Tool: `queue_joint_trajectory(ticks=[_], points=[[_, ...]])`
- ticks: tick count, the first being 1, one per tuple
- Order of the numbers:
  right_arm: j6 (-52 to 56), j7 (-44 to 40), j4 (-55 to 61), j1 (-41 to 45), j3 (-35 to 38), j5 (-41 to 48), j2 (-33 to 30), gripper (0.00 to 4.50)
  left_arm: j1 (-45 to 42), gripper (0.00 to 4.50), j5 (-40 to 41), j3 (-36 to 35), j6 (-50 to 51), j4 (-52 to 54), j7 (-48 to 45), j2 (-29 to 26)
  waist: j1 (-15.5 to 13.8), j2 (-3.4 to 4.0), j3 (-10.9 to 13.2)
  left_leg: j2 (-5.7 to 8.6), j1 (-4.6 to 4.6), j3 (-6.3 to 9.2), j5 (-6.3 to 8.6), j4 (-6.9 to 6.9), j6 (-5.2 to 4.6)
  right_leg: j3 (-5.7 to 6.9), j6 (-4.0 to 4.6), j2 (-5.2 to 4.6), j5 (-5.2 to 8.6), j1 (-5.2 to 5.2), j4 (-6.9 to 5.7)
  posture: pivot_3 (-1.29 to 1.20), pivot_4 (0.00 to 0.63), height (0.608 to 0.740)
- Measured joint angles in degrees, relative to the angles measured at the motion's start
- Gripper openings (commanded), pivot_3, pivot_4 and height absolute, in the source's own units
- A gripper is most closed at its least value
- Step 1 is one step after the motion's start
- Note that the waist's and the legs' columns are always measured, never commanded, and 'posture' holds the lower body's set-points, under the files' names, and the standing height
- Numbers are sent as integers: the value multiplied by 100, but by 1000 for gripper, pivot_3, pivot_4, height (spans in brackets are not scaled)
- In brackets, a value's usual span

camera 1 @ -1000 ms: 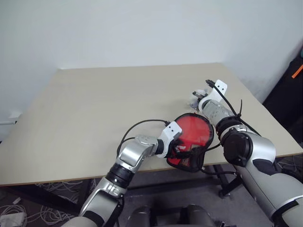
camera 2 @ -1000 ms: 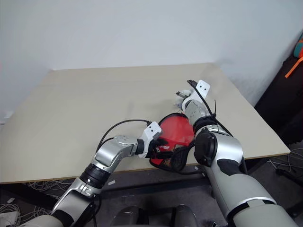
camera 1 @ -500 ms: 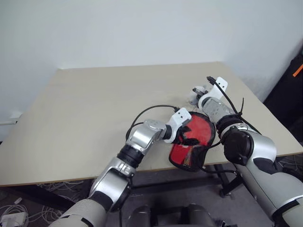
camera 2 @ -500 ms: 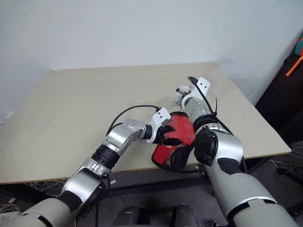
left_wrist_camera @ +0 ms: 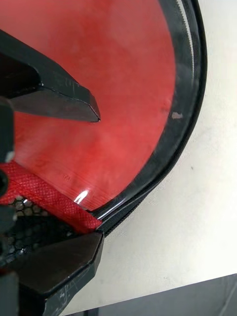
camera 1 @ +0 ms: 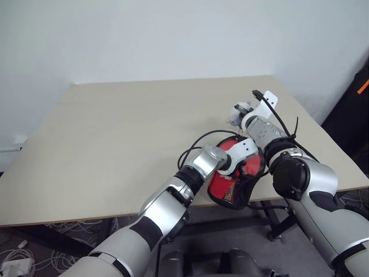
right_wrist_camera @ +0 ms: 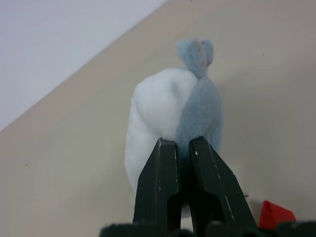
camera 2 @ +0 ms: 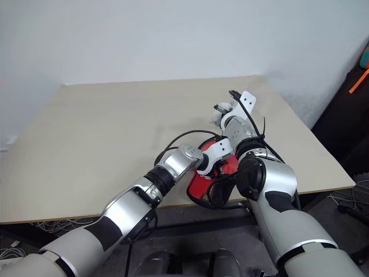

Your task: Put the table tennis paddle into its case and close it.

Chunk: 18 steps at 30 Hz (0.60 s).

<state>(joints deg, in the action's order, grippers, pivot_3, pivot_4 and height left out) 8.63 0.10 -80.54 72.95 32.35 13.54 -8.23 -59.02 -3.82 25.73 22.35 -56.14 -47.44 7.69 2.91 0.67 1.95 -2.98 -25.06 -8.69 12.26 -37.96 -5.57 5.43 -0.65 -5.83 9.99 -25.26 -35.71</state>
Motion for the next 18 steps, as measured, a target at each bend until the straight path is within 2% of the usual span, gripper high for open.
queue_joint_trajectory(ticks=[10,18], points=[[49,109,0,-219,219,232,-280,25,345,3727,3,-194,11,312,-189,-197,18,-6,-4,-41,10,3,1,2,0,0,-1,4,1,9,0,0,0,740],[87,160,0,-468,359,453,-693,25,954,3727,133,-452,578,1303,-374,-580,19,-6,-4,-46,53,10,4,6,2,10,5,4,11,58,6,0,0,740]])
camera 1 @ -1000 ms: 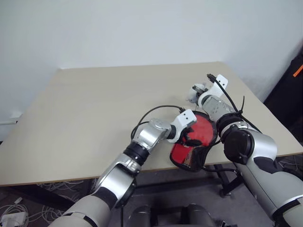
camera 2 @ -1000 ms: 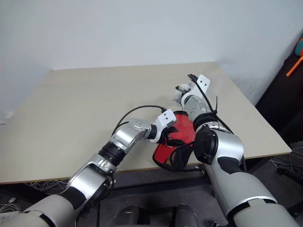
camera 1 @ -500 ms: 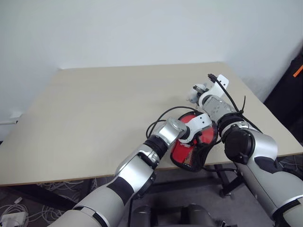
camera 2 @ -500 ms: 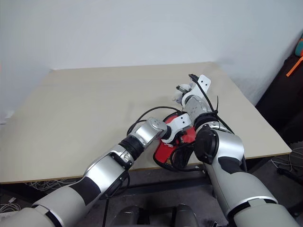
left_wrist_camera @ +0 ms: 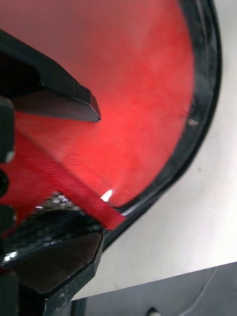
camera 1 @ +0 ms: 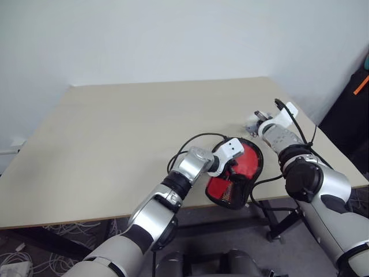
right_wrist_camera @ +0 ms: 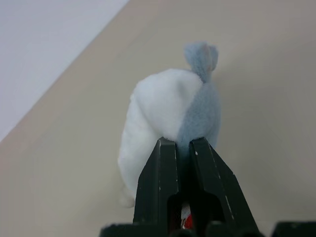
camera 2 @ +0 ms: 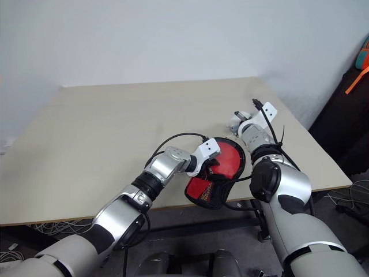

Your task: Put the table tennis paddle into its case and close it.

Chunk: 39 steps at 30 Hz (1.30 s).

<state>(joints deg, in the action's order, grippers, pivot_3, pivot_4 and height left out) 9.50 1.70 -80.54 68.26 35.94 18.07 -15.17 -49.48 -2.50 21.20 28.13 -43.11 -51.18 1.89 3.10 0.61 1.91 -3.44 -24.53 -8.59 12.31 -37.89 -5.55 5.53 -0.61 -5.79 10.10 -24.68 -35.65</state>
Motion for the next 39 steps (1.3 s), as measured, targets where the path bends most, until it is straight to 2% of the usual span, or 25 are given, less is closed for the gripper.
queue_joint_trajectory(ticks=[9,14,23,28,34,39], points=[[133,-98,1,-181,64,169,-277,25,281,3727,116,-58,435,593,18,-206,-2,0,-1,2,4,3,0,-4,0,3,0,-2,1,10,1,0,0,740],[374,-439,43,-240,-17,220,-441,25,375,3727,120,-57,513,763,69,-230,-14,1,-1,3,4,6,1,-5,-1,3,0,-4,2,12,3,0,0,740],[1110,-706,831,-786,-133,415,-633,25,389,3727,126,-54,520,782,76,-233,-24,2,-2,6,3,12,3,-7,-4,8,-1,-8,4,16,6,0,0,740],[2108,-377,2342,-1559,29,967,-559,25,392,3727,126,-53,521,780,83,-211,-31,8,-5,7,2,18,3,-6,-4,11,-2,-11,5,17,9,0,0,740],[3415,444,5022,-2703,139,1642,20,25,382,3727,125,-46,520,762,82,-207,-34,17,-11,6,2,21,5,-4,-4,14,-3,-12,6,17,12,0,0,740],[4274,887,6452,-3242,242,2149,105,25,362,3727,125,-44,520,730,76,-202,-32,21,-14,5,2,21,6,-2,-6,13,-4,-13,6,16,14,0,0,740]])
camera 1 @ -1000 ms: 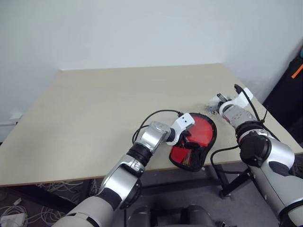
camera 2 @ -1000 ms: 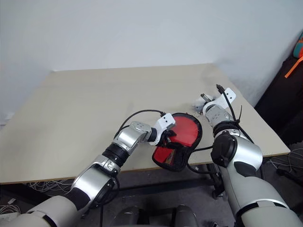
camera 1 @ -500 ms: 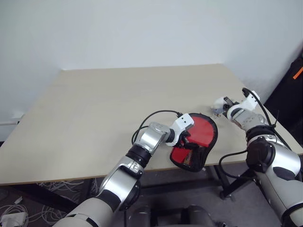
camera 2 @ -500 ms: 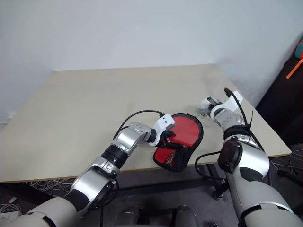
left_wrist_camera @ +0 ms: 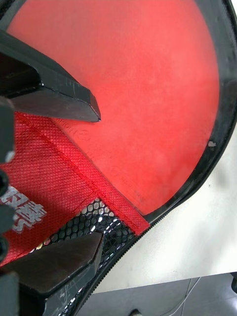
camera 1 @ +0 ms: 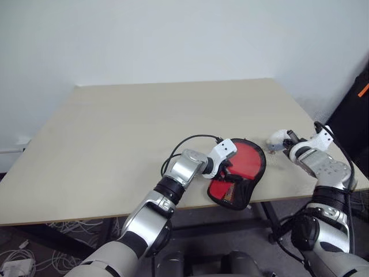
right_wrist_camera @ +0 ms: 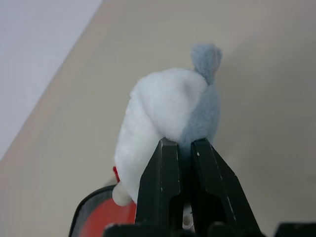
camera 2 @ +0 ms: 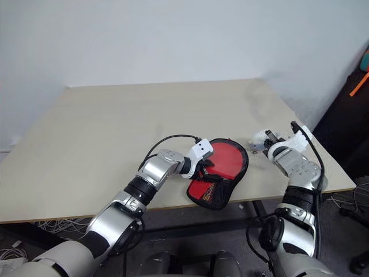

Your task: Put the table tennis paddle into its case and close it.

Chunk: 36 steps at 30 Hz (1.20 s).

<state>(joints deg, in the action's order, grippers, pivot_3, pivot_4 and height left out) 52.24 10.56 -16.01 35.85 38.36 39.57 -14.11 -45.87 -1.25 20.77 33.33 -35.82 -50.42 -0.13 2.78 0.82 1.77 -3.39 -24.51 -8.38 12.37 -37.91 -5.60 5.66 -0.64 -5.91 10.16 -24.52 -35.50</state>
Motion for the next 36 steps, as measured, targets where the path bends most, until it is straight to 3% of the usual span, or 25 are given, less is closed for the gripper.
queue_joint_trajectory(ticks=[8,14,17,22,27,32,36], points=[[1232,42,1536,-1140,28,682,-138,25,-14,3727,0,16,0,-41,-34,14,-9,27,-22,-3,0,16,3,19,1,15,0,3,-1,9,46,0,0,740],[1491,-175,1809,-1600,-131,759,-349,25,-32,3727,0,15,-1,-102,-33,36,-5,53,-47,-2,1,19,5,32,0,23,-1,3,-2,12,61,0,0,740],[1539,-307,1815,-1669,-146,778,-352,823,-31,3727,-1,17,-1,-104,-41,43,-8,53,-48,-1,0,26,5,34,1,31,-1,3,-2,15,65,0,0,740],[1535,-469,1883,-1741,-73,880,-436,2612,-29,3727,-2,16,-2,-104,-53,28,-6,52,-48,-1,-1,33,6,37,2,38,-1,2,-2,18,71,0,0,740],[1516,-1358,1960,-1795,-333,884,-1331,4441,-26,3727,-3,19,-7,-103,-65,31,-2,47,-43,6,-2,39,7,41,2,43,-2,-4,-1,17,75,0,0,740],[1202,-2790,2425,-1888,-788,827,-2594,4479,-14,3727,-9,24,-13,-103,-84,13,0,44,-45,36,-2,95,9,44,6,64,-1,-7,0,28,82,0,0,740],[704,-3701,2334,-1871,-1318,466,-3181,4479,-10,3727,-17,28,-19,-109,-86,12,2,32,-45,56,-3,135,10,44,7,82,-2,-11,0,37,92,0,0,740]])
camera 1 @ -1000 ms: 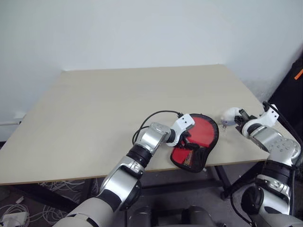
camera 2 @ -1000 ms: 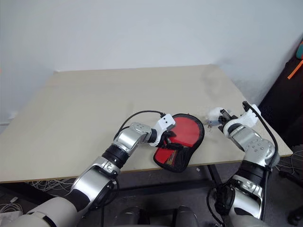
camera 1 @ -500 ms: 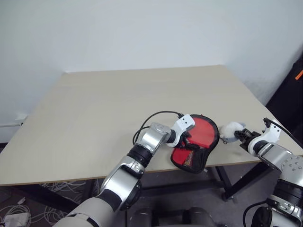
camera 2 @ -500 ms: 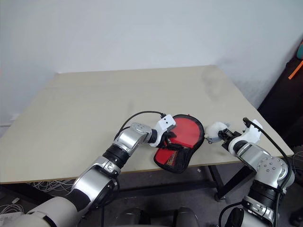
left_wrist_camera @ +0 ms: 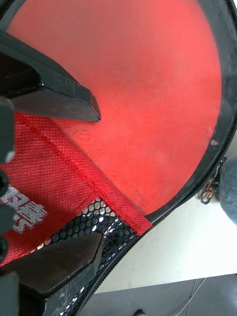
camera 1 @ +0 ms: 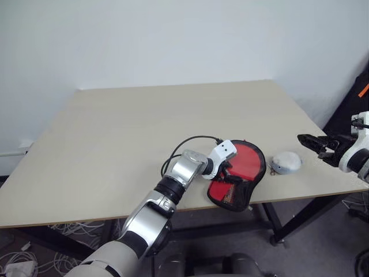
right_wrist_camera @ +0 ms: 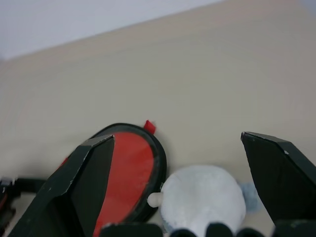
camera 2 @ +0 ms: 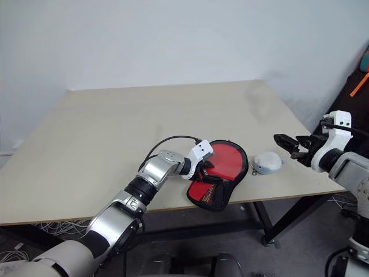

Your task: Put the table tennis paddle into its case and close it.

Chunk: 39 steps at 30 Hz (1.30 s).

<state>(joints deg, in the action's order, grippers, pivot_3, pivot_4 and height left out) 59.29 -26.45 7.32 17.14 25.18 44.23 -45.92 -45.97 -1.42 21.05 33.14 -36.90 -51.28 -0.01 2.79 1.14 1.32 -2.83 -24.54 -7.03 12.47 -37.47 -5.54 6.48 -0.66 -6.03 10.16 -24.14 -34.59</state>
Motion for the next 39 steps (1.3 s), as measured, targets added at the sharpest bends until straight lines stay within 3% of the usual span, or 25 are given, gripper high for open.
queue_joint_trajectory(ticks=[4,8,13,19,26,35,39], points=[[-779,-1177,-1074,507,-1366,-877,-543,4479,-40,3727,-2,2,-22,-70,-3,21,5,-3,1,6,-5,16,1,-2,-1,49,0,-21,0,10,25,0,0,740],[-1691,-2167,-2820,1441,-2551,-1929,-644,4479,-66,3727,-2,12,-55,-119,-11,52,1,-4,2,15,-5,22,4,-2,-6,66,-2,-37,-1,18,35,0,0,740],[-2338,-2794,-5002,2552,-3065,-2782,-537,4479,-45,3727,-1,29,-67,-82,-31,71,-4,-6,1,35,-3,16,10,-6,-16,70,-9,-66,-5,16,24,0,0,740],[-2430,-3467,-6425,2979,-3243,-3296,-205,4479,-3,3727,-1,29,-66,-26,7,41,3,-18,1,35,-3,8,17,-43,-28,63,-15,-72,-1,14,-15,0,0,740],[-1877,-4097,-6675,3221,-2961,-3263,-4,4479,56,3727,0,30,-64,59,40,1,1,-13,-3,34,1,14,18,-44,-26,68,-15,-72,-2,6,-27,0,0,740],[-1777,-4206,-6294,2879,-2954,-3372,320,4479,46,3727,0,37,-64,56,36,0,2,-6,-9,34,0,9,18,-46,-26,65,-16,-73,-3,5,-29,0,0,740],[-1975,-4165,-6159,2752,-2977,-3483,373,3563,38,3727,0,43,-64,46,37,0,2,-6,-10,35,1,9,18,-46,-26,65,-16,-73,-3,5,-30,0,0,740]])
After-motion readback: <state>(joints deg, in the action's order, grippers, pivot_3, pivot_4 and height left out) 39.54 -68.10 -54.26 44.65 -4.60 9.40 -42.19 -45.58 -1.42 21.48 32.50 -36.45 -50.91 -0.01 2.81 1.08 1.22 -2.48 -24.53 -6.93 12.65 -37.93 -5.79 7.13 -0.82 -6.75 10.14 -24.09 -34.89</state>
